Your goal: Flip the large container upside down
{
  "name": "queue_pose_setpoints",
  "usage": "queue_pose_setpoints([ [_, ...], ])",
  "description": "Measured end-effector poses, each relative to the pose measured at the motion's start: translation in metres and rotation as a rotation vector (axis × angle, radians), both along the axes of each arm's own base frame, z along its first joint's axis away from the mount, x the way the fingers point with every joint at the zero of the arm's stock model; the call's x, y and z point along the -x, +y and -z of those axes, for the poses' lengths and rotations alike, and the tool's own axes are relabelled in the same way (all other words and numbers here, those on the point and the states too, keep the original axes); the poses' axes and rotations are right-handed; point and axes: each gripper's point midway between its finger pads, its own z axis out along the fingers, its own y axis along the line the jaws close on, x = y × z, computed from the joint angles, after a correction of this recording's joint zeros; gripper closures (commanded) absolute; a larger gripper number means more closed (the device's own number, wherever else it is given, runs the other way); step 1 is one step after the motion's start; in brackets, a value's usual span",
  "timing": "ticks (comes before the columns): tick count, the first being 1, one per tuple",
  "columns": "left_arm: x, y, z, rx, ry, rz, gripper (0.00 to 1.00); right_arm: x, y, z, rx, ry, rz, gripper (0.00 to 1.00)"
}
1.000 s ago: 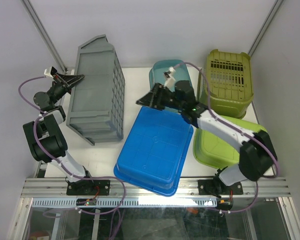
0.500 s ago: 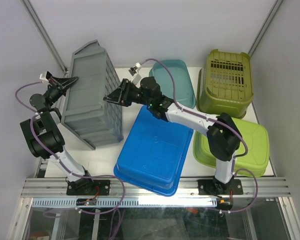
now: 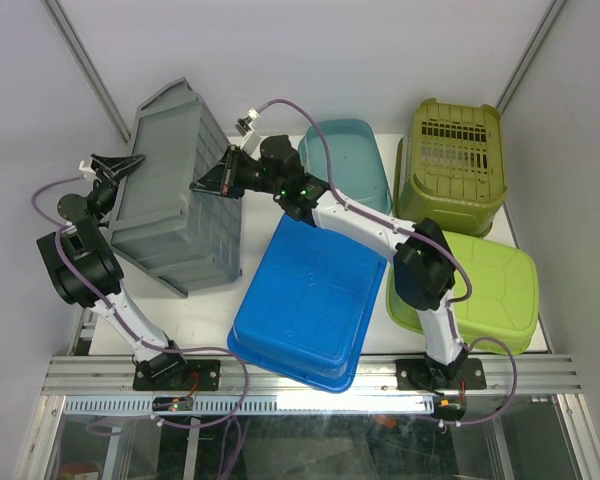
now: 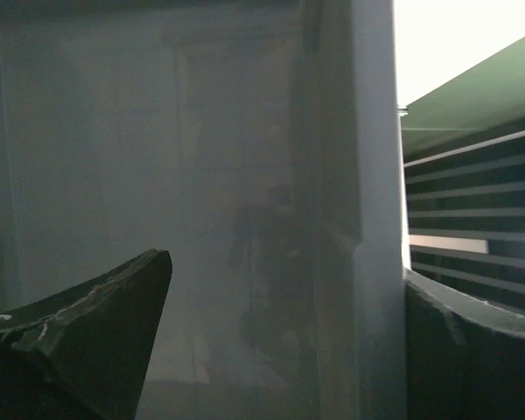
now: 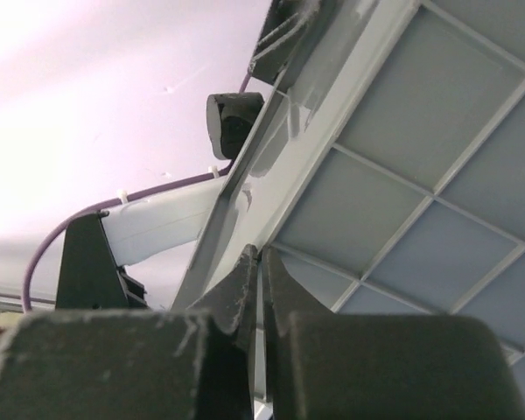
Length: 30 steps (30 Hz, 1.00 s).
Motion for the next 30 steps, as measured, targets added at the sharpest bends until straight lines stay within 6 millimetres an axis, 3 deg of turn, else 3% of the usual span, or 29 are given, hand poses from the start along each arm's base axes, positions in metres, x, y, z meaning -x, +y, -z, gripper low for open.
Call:
queue_pose_setpoints([
  [2, -0.003, 0.001, 0.018, 0.023, 0.053, 0.014, 0.01, -0.001, 0.006, -0.001, 0.016, 0.0, -0.003, 1.0],
  [9, -0.007, 0.013, 0.031, 0.013, 0.129, -0.024, 0.01, -0.01, 0.019, -0.008, 0.05, -0.016, 0.004, 1.0],
  [14, -0.027, 0.024, 0.037, -0.261, 0.159, -0.084, 0.01, -0.018, 0.019, -0.01, 0.048, -0.041, 0.05, 1.0],
  [18, -0.037, 0.023, 0.035, -0.506, 0.141, -0.118, 0.01, -0.008, 0.026, -0.01, 0.046, -0.05, 0.046, 1.0],
  [22, -0.029, 0.016, 0.05, -0.651, 0.197, -0.113, 0.01, 0.012, 0.041, 0.005, 0.072, -0.044, -0.003, 1.0],
  [26, -0.017, 0.018, 0.077, -0.759, 0.302, -0.108, 0.01, 0.025, 0.055, 0.035, 0.118, -0.014, -0.042, 1.0],
  [30, -0.006, 0.023, 0.097, -0.843, 0.405, -0.114, 0.01, 0.025, 0.059, 0.05, 0.141, 0.0, -0.049, 1.0],
])
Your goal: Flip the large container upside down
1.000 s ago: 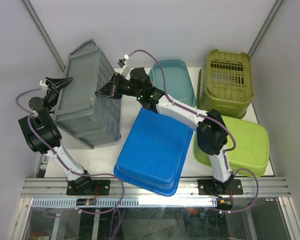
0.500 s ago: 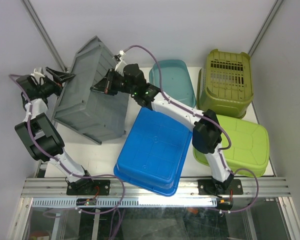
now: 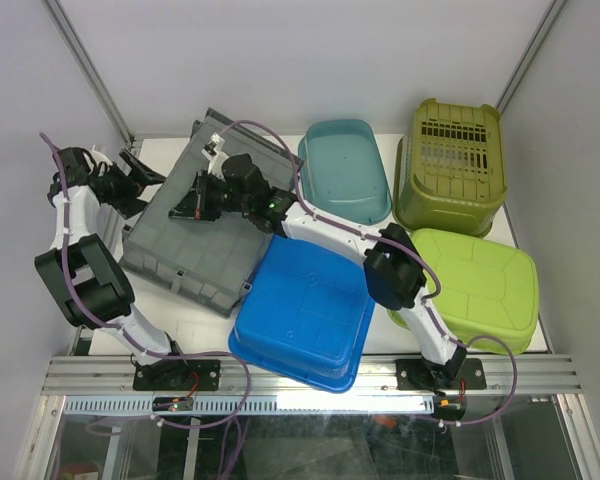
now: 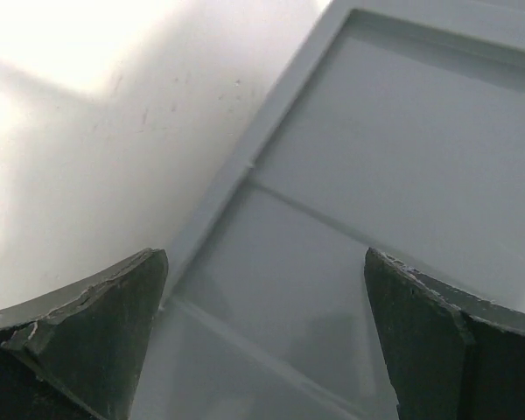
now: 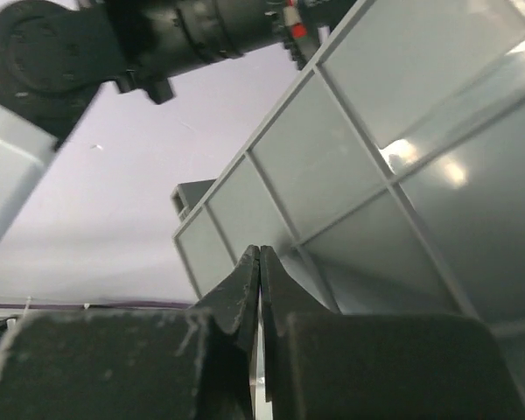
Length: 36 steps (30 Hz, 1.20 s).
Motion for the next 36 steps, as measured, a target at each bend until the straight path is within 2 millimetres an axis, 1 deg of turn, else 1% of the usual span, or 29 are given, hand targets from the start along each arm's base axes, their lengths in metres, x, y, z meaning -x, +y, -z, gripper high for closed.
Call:
queue_pose_setpoints([
  [2, 0.002, 0.002, 0.0, -0.041, 0.028, -0.013, 0.01, -0.003, 0.0, 0.009, 0.016, 0.009, 0.004, 1.0],
  [3, 0.001, 0.004, -0.004, -0.072, 0.031, -0.02, 0.01, -0.005, 0.0, 0.015, 0.029, 0.015, 0.005, 1.0],
  [4, -0.001, 0.007, -0.01, -0.105, 0.027, -0.03, 0.01, -0.006, 0.0, 0.019, 0.037, 0.018, 0.007, 0.98],
  [5, -0.004, 0.009, -0.018, -0.135, 0.018, -0.036, 0.01, -0.008, -0.001, 0.024, 0.049, 0.024, 0.009, 0.78],
  [8, -0.015, 0.016, -0.049, -0.237, -0.032, -0.059, 0.01, -0.01, -0.003, 0.036, 0.085, 0.033, 0.012, 0.45],
  [11, -0.028, 0.018, -0.091, -0.346, -0.105, -0.08, 0.01, -0.013, -0.007, 0.037, 0.118, 0.007, 0.015, 0.33],
  [12, -0.032, 0.017, -0.107, -0.389, -0.133, -0.087, 0.01, -0.015, -0.008, 0.034, 0.128, -0.014, 0.018, 0.26],
  [13, -0.035, 0.013, -0.121, -0.43, -0.16, -0.087, 0.01, -0.017, -0.01, 0.03, 0.14, -0.039, 0.022, 0.21],
  [14, -0.037, 0.007, -0.132, -0.464, -0.182, -0.088, 0.01, -0.019, -0.013, 0.026, 0.158, -0.068, 0.033, 0.08],
  [15, -0.038, -0.002, -0.141, -0.494, -0.199, -0.083, 0.01, -0.022, -0.017, 0.023, 0.176, -0.093, 0.049, 0.02],
  [18, -0.029, -0.045, -0.155, -0.54, -0.232, -0.016, 0.01, -0.033, -0.048, 0.015, 0.305, -0.193, 0.138, 0.01],
  [19, -0.023, -0.062, -0.158, -0.54, -0.251, 0.018, 0.01, -0.038, -0.064, 0.009, 0.358, -0.234, 0.185, 0.01],
  [20, -0.016, -0.077, -0.159, -0.536, -0.262, 0.051, 0.01, -0.043, -0.085, -0.002, 0.412, -0.279, 0.246, 0.01],
  [21, -0.005, -0.091, -0.16, -0.531, -0.273, 0.082, 0.01, -0.048, -0.104, -0.011, 0.454, -0.31, 0.299, 0.0],
  [22, 0.005, -0.097, -0.16, -0.528, -0.277, 0.097, 0.01, -0.053, -0.126, -0.021, 0.497, -0.34, 0.361, 0.01],
  [24, 0.028, -0.1, -0.158, -0.526, -0.281, 0.104, 0.01, -0.064, -0.183, -0.041, 0.589, -0.388, 0.512, 0.01],
  [25, 0.04, -0.1, -0.157, -0.528, -0.284, 0.102, 0.01, -0.07, -0.222, -0.051, 0.643, -0.406, 0.615, 0.0],
  [26, 0.053, -0.097, -0.158, -0.533, -0.292, 0.096, 0.01, -0.074, -0.255, -0.058, 0.686, -0.414, 0.7, 0.01],
  [28, 0.073, -0.096, -0.161, -0.545, -0.316, 0.092, 0.01, -0.075, -0.319, -0.064, 0.777, -0.419, 0.856, 0.01],
  [29, 0.081, -0.096, -0.164, -0.55, -0.332, 0.09, 0.01, -0.073, -0.352, -0.063, 0.827, -0.417, 0.932, 0.01],
  [30, 0.088, -0.096, -0.167, -0.554, -0.348, 0.088, 0.01, -0.068, -0.381, -0.059, 0.878, -0.416, 0.992, 0.01],
  [31, 0.096, -0.096, -0.171, -0.56, -0.372, 0.084, 0.01, -0.06, -0.404, -0.054, 0.925, -0.415, 1.033, 0.01],
  [32, 0.101, -0.096, -0.174, -0.564, -0.39, 0.082, 0.01, -0.054, -0.418, -0.05, 0.954, -0.416, 1.056, 0.01],
  [33, 0.107, -0.096, -0.176, -0.567, -0.409, 0.078, 0.01, -0.044, -0.434, -0.041, 0.994, -0.417, 1.075, 0.0],
  [36, 0.121, -0.096, -0.177, -0.572, -0.438, 0.071, 0.01, -0.026, -0.459, -0.025, 1.053, -0.411, 1.096, 0.0],
])
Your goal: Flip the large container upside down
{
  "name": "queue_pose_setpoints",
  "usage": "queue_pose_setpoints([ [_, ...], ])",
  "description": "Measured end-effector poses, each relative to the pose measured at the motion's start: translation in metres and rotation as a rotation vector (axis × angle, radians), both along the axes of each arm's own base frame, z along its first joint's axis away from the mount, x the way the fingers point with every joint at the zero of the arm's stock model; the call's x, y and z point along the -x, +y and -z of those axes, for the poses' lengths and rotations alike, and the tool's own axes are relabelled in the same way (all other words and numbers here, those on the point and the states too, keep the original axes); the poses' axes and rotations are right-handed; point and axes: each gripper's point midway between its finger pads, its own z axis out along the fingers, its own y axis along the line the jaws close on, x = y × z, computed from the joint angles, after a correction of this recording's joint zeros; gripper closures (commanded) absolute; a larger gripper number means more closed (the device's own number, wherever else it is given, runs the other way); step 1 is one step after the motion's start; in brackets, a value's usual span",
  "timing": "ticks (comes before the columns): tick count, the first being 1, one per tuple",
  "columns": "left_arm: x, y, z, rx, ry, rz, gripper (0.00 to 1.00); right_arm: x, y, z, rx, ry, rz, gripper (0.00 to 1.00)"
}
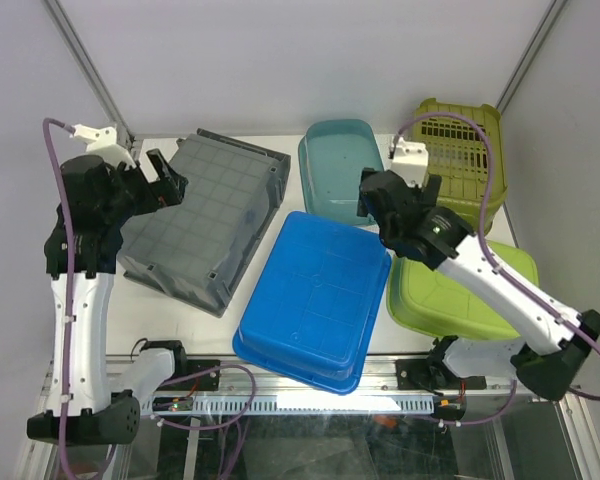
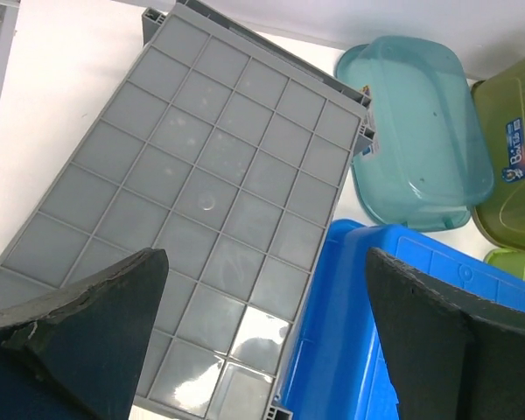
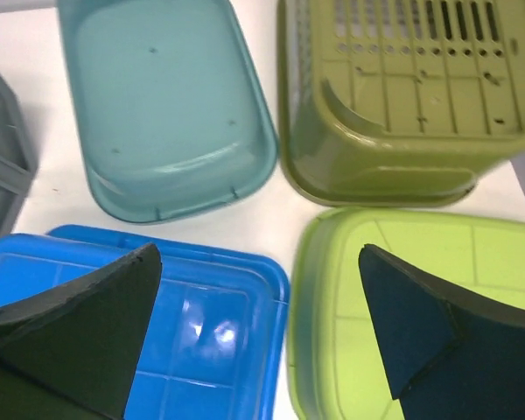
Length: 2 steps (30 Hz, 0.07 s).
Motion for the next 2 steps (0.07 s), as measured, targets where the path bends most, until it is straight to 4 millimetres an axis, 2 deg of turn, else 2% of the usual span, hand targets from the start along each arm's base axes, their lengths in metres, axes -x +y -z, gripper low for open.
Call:
queue_pose_setpoints([
  [2, 0.003, -0.0007, 0.0023, 0.0, -0.005, 0.004, 0.01, 0.0095, -0.0128, 0.0049, 0.008, -0.002, 0.017, 0.01],
])
